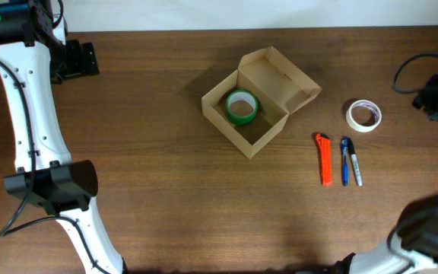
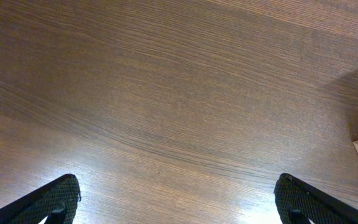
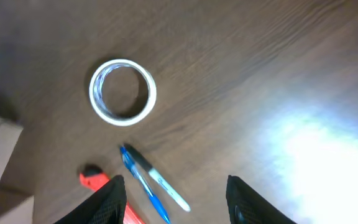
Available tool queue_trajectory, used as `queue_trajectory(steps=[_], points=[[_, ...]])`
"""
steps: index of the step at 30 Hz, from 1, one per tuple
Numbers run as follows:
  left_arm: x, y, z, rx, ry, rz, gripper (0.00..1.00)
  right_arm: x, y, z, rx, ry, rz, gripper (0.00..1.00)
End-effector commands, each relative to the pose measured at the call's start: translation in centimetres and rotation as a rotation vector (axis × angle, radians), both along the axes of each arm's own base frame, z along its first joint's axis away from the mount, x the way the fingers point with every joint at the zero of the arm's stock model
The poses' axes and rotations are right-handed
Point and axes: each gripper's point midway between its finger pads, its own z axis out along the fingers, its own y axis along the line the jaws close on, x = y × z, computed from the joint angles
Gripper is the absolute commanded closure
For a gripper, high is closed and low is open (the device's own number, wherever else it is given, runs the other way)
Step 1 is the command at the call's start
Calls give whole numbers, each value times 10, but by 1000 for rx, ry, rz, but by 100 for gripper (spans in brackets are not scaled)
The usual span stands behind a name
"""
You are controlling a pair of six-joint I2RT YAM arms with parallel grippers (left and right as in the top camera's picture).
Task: Pack container
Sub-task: 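Open the right gripper and withdraw toward the white tape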
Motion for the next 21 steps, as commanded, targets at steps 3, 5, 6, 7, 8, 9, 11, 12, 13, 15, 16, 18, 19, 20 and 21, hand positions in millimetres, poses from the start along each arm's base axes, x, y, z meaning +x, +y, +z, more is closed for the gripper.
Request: queue_trajectory(steps=[3, 5, 6, 7, 8, 9, 11, 12, 13, 15, 16, 18, 19, 20, 21], points=[[-1, 0, 2, -9, -9, 13, 0, 23, 7, -67, 143, 82, -33, 47], [-1, 0, 2, -9, -8, 13, 0, 26, 8, -91, 179, 124, -32, 48], [-1, 0, 2, -9, -8, 13, 0, 27, 8, -103, 192, 146, -33, 48], [-1, 0, 2, -9, -8, 13, 0, 29, 8, -112, 206, 157, -32, 49], [-1, 0, 2, -9, -9, 13, 0, 30, 9, -120, 219, 167, -31, 49], [-1, 0, 2, -9, -8, 13, 0, 31, 9, -127, 225, 175, -32, 50], [-1, 0, 2, -9, -8, 13, 0, 35, 8, -138, 231, 180, -31, 50], [-1, 0, 2, -9, -8, 13, 0, 38, 8, -143, 235, 176, -28, 50], [-1, 0, 2, -9, -8, 12, 0, 42, 9, -145, 246, 163, -20, 50], [-1, 0, 2, -9, -8, 13, 0, 48, 9, -151, 246, 151, -16, 50], [-1, 0, 2, -9, -8, 13, 0, 51, 8, -153, 243, 144, -14, 50], [-1, 0, 2, -9, -9, 13, 0, 55, 8, -156, 238, 134, -11, 50], [-1, 0, 2, -9, -9, 13, 0, 57, 7, -156, 235, 129, -10, 50], [-1, 0, 2, -9, -8, 13, 0, 58, 7, -158, 233, 127, -8, 50], [-1, 0, 2, -9, -8, 13, 0, 59, 7, -159, 231, 124, -7, 50]])
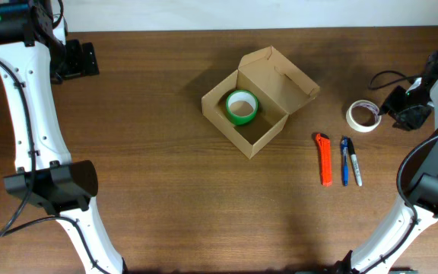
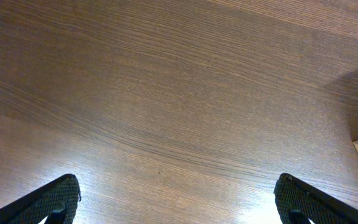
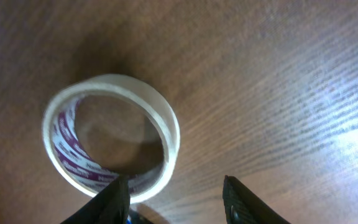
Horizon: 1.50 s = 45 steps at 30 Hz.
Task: Pack container
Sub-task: 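Open the right gripper and withdraw toward the white tape, then grasp the white masking tape roll by its rim with the right gripper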
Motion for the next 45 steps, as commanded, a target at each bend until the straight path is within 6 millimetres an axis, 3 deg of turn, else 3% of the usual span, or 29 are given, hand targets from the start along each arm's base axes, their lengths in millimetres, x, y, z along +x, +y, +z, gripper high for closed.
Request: queue_trajectory(steps=[1, 8, 15, 18, 31, 33, 35, 37, 41, 45], points=[[-1, 0, 2, -9, -8, 13, 0, 6, 6, -12, 17, 5, 5, 50], [-1, 0, 2, -10, -8, 13, 0, 0, 8, -40, 47, 64, -11, 51], [-1, 0, 2, -9, -8, 13, 0, -6, 9, -45, 47, 93, -13, 55], [-1, 0, 2, -9, -8, 13, 0, -8, 7, -46, 36, 103, -14, 63], [-1, 0, 2, -9, -8, 13, 0, -24, 3, -51, -1, 176, -19, 69], [-1, 0, 2, -9, -8, 13, 0, -25, 3, -50, -2, 180, -20, 78], [-1, 0, 2, -9, -9, 13, 0, -27, 4, -50, 1, 187, -19, 96], [-1, 0, 2, -10, -8, 13, 0, -28, 7, -50, 15, 191, -17, 96], [-1, 0, 2, -10, -8, 13, 0, -21, 21, -38, 73, 146, 50, 96], [-1, 0, 2, -10, -8, 13, 0, -7, 32, 6, 55, 60, 151, 96]])
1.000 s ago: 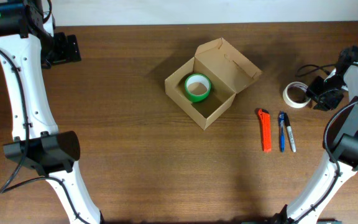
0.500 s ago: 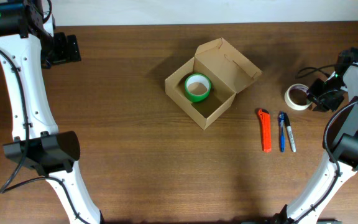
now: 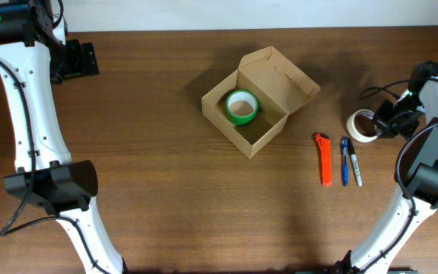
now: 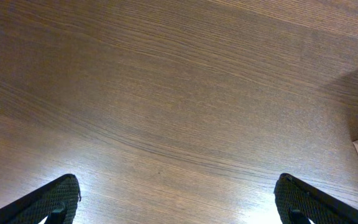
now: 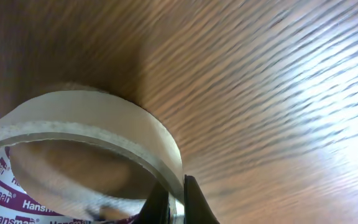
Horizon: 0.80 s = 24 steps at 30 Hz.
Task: Pack container
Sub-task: 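Grasp the white masking tape roll by its rim with the right gripper, then lower the white tape into the box beside the green tape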
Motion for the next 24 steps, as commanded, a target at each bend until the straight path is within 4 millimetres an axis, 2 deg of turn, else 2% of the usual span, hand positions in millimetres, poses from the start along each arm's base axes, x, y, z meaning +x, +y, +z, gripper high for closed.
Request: queue_trajectory(steps=[1, 4, 5, 8, 10, 13, 16, 19, 21, 23, 24], points=[[-1, 0, 2, -9, -8, 13, 0, 26, 18, 64, -13, -156, 134, 96], [-1, 0, 2, -9, -9, 13, 0, 40, 40, 125, -25, -284, 215, 96], [-1, 0, 2, -9, -9, 13, 0, 44, 56, 160, -35, -354, 274, 96], [-1, 0, 2, -9, -8, 13, 0, 44, 94, 228, -96, -479, 422, 96], [-1, 0, 2, -9, -8, 13, 0, 40, 126, 268, -134, -556, 522, 96], [-1, 0, 2, -9, -8, 13, 0, 34, 178, 305, -173, -642, 678, 96], [-1, 0, 2, -9, -8, 13, 0, 28, 232, 310, -193, -660, 837, 96], [-1, 0, 2, -9, -8, 13, 0, 29, 279, 291, -215, -628, 965, 96], [-1, 0, 2, -9, -8, 13, 0, 33, 317, 264, -222, -590, 1086, 96], [-1, 0, 2, -9, -8, 13, 0, 37, 341, 239, -205, -553, 1155, 96], [-1, 0, 2, -9, -8, 13, 0, 41, 351, 221, -195, -523, 1176, 96]])
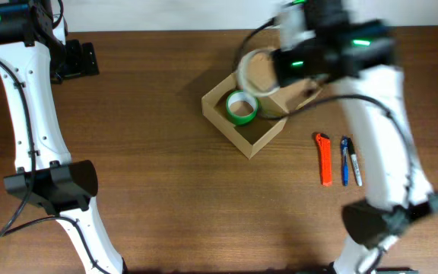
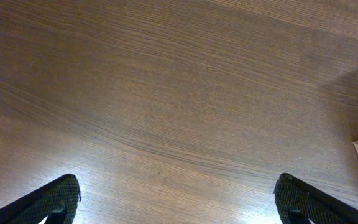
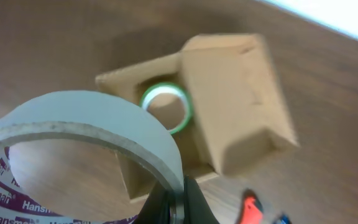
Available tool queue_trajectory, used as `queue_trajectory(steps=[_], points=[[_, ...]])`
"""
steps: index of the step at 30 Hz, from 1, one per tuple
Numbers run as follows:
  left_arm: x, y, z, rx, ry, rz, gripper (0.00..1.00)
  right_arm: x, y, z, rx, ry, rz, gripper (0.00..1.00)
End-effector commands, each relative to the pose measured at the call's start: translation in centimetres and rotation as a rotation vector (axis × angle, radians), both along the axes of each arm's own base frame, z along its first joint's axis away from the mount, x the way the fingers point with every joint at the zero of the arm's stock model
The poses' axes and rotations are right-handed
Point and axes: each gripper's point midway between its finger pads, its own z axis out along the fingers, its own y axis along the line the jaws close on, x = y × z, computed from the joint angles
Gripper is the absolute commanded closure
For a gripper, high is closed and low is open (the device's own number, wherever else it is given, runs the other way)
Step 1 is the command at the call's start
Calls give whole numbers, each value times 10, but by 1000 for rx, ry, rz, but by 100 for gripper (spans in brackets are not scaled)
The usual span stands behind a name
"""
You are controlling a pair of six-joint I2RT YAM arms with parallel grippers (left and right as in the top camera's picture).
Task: Pack container
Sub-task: 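Lower the white tape into the box beside the green tape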
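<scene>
An open cardboard box stands mid-table with a green tape roll inside. My right gripper is shut on the wall of a white tape roll and holds it in the air over the box; in the overhead view the white tape roll hangs above the box's back part. From the right wrist the box and green tape roll lie below. An orange cutter and two pens lie right of the box. My left gripper is open over bare wood at the far left.
The box's flap stands open toward the back right. My left arm's white links run down the table's left side. A pale edge shows at the right of the left wrist view.
My right gripper, shut on the white tape roll near the table's right edge, now holds it raised above the box in the middle. The left arm has not moved.
The right gripper was open, high over the white tape roll, cutter and pens. Then it was close above the roll, open. Then it was shut on the roll's wall on the table. Now the roll hangs over the box.
</scene>
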Motion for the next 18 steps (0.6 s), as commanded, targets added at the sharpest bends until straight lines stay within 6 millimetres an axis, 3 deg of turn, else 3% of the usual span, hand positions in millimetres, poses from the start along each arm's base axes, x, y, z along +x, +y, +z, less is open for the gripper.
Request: queue_trajectory(steps=[1, 5, 9, 13, 18], points=[[-1, 0, 2, -10, -8, 13, 0, 15, 27, -70, -118, 105, 75, 96], [-1, 0, 2, -9, -8, 13, 0, 30, 34, -118, -142, 176, 78, 96], [-1, 0, 2, -9, -8, 13, 0, 42, 32, -153, -158, 224, 66, 96], [-1, 0, 2, -9, -8, 13, 0, 54, 27, -170, -151, 230, 41, 96], [-1, 0, 2, -10, -8, 13, 0, 63, 19, -174, -145, 221, 20, 96]])
